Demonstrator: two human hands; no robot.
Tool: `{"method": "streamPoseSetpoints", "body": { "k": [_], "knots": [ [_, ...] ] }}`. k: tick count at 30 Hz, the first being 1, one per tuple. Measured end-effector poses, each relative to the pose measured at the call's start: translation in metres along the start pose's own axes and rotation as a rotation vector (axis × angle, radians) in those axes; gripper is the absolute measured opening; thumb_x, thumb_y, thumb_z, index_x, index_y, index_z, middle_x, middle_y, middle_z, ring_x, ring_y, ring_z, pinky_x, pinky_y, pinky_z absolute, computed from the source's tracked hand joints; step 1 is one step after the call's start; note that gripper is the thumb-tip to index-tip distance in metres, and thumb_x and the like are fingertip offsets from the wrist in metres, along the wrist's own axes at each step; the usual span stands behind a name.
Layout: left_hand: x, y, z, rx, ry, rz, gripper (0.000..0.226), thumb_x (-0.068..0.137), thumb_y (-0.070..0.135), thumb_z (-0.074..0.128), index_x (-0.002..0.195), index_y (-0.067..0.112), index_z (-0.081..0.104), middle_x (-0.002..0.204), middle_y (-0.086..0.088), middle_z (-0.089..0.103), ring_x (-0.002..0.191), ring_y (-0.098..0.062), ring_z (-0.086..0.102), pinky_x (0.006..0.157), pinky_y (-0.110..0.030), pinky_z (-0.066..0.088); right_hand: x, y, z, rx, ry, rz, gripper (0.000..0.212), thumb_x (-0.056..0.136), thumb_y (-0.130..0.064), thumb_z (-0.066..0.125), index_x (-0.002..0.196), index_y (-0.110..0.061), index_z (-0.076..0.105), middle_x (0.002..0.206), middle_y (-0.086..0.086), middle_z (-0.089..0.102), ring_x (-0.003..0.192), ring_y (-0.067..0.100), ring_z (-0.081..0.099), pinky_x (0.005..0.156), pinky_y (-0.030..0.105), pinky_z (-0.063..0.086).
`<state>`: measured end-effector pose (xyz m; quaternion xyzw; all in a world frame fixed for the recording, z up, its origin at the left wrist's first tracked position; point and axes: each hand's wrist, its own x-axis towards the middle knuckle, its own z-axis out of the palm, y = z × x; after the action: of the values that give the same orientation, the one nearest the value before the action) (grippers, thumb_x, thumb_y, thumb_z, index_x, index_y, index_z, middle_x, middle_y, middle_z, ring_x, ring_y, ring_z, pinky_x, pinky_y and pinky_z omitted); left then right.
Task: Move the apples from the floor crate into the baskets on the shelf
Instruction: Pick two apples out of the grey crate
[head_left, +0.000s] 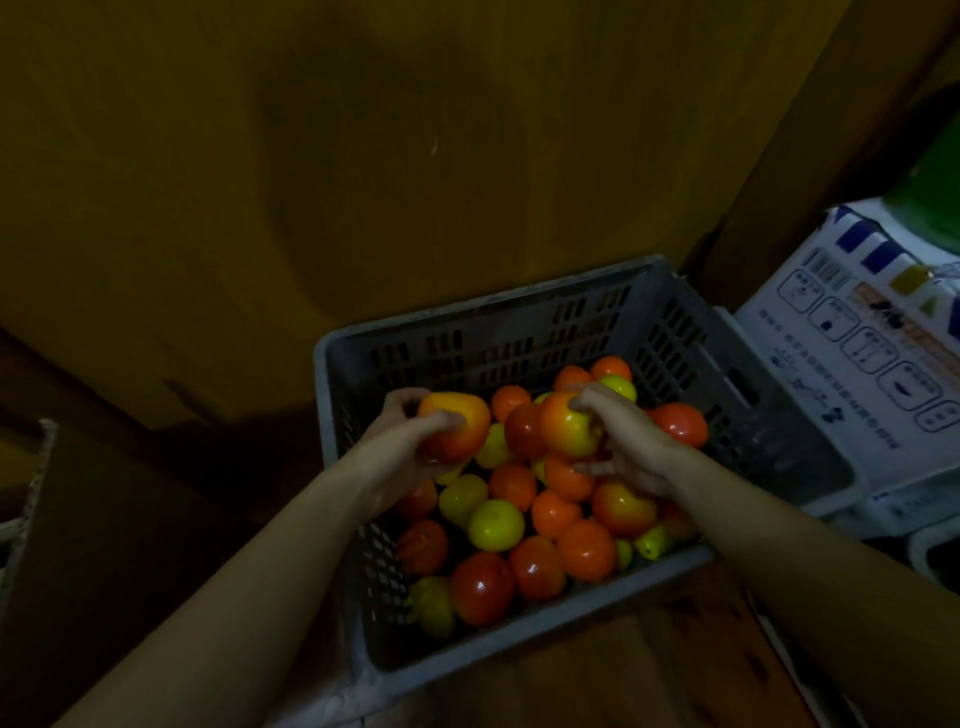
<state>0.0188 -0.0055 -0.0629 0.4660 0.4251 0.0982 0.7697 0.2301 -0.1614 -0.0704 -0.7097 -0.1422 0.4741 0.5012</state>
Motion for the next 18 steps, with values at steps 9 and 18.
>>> {"method": "streamPoseSetpoints", "body": {
  "k": [9, 18],
  "knots": [
    [-0.004, 0.000, 0.006, 0.443, 0.048, 0.494, 0.082, 0.068, 0.023, 0.091, 0.136, 0.035, 0.048, 0.128, 0.017, 0.053, 0.113, -0.005, 0.058, 0.085, -0.024, 0.055, -0.003, -0.005, -0.011, -0.129, 0.079, -0.186, 0.049, 0.075, -0.041, 0.070, 0.122, -0.034, 0.057, 0.123, 0.004, 0.059, 0.104, 0.024, 0.064, 0.077, 0.039, 0.056],
    [0.002, 0.004, 0.014, -0.190, 0.053, 0.108, 0.041, 0.092, 0.025, 0.067, 0.132, 0.017, 0.056, 0.134, -0.010, 0.056, 0.112, -0.025, 0.062, 0.084, -0.039, 0.054, -0.003, -0.006, -0.002, 0.056, -0.015, -0.153, 0.060, 0.067, -0.037, 0.076, 0.123, -0.035, 0.056, 0.126, 0.008, 0.060, 0.111, 0.032, 0.064, 0.097, 0.057, 0.051]
  ]
}}
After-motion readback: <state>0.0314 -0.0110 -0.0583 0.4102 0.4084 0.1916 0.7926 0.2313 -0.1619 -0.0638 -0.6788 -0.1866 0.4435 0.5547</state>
